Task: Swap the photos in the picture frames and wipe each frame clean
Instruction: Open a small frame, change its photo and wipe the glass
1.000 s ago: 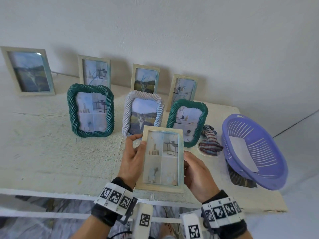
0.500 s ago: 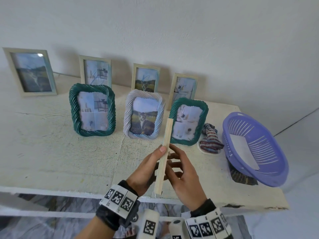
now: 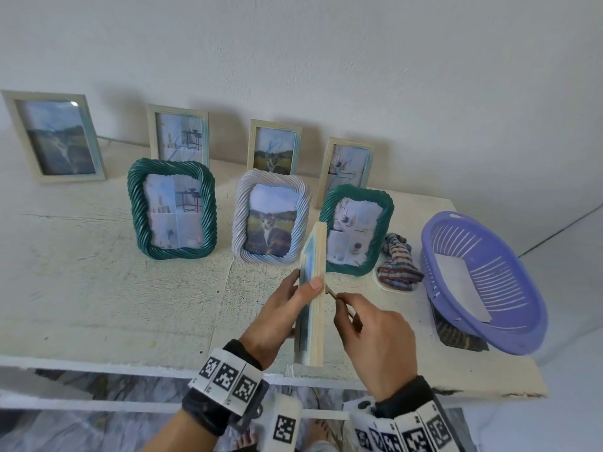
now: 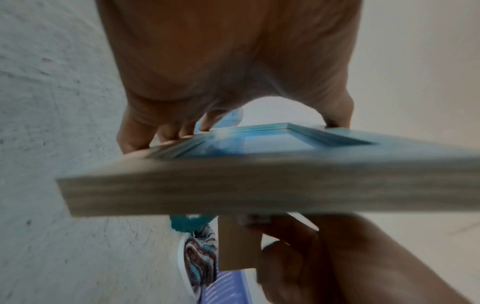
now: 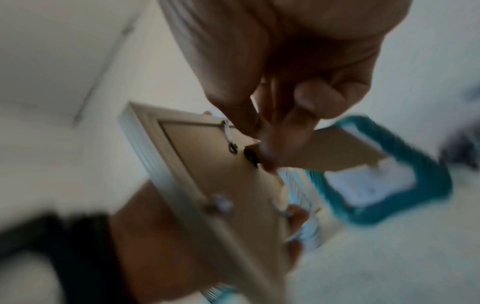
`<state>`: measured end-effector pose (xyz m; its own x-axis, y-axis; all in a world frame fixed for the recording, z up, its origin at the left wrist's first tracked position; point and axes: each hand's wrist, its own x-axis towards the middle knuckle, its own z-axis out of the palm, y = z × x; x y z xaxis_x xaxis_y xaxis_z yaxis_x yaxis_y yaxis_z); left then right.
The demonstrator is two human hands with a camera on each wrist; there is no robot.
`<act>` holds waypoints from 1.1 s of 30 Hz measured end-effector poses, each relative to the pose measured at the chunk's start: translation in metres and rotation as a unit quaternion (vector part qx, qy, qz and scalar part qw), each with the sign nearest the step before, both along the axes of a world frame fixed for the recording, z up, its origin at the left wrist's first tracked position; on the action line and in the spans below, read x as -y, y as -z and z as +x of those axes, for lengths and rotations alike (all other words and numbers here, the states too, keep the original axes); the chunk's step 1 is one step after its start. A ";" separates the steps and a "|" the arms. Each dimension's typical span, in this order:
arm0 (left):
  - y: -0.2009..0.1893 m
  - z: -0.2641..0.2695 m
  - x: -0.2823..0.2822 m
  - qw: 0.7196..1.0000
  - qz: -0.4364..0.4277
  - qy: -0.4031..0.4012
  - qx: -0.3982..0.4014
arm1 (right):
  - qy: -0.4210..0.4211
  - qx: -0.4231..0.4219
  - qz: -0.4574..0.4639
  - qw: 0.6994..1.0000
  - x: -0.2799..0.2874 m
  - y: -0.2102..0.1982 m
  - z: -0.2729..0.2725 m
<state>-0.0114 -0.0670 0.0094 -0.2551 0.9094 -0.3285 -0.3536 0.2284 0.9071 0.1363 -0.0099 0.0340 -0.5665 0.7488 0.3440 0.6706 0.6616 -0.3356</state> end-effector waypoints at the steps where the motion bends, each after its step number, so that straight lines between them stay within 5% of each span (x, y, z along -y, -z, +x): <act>1: -0.001 0.001 0.000 1.000 0.009 -0.006 -0.019 | -0.001 -0.061 -0.092 0.994 0.002 -0.002 -0.001; 2: -0.002 0.000 0.001 0.999 0.019 -0.011 -0.038 | 0.007 -0.146 -0.218 0.965 0.002 -0.004 -0.002; 3: -0.001 -0.001 0.002 0.998 0.025 -0.022 -0.056 | 0.028 -0.235 -0.353 0.905 0.002 -0.006 -0.003; 6: -0.001 -0.010 0.006 0.995 0.027 -0.065 -0.076 | 0.072 -0.419 -0.619 0.660 -0.003 -0.011 0.001; 7: -0.005 -0.013 0.007 0.995 0.026 -0.073 -0.062 | 0.076 -0.439 -0.650 0.616 -0.006 -0.012 0.005; 9: -0.014 -0.017 0.008 0.998 0.012 -0.058 -0.032 | 0.069 -0.430 -0.677 0.593 -0.010 -0.013 0.011; 16: -0.024 -0.018 0.000 0.996 -0.057 0.068 0.011 | 0.084 -0.336 -0.650 0.676 -0.025 0.005 0.032; 21: -0.046 -0.013 -0.028 0.994 -0.043 0.095 -0.033 | 0.025 -0.371 -0.614 0.696 -0.060 -0.011 0.054; 23: -0.063 -0.009 -0.047 0.991 -0.022 0.109 -0.074 | -0.031 -0.357 -0.568 0.741 -0.080 -0.023 0.063; 27: -0.101 -0.004 -0.100 0.981 0.034 0.133 -0.135 | -0.074 -0.280 -0.381 0.878 -0.125 -0.070 0.075; 33: -0.174 0.008 -0.199 0.949 0.097 0.140 -0.266 | -0.066 -0.273 -0.201 0.938 -0.218 -0.132 0.081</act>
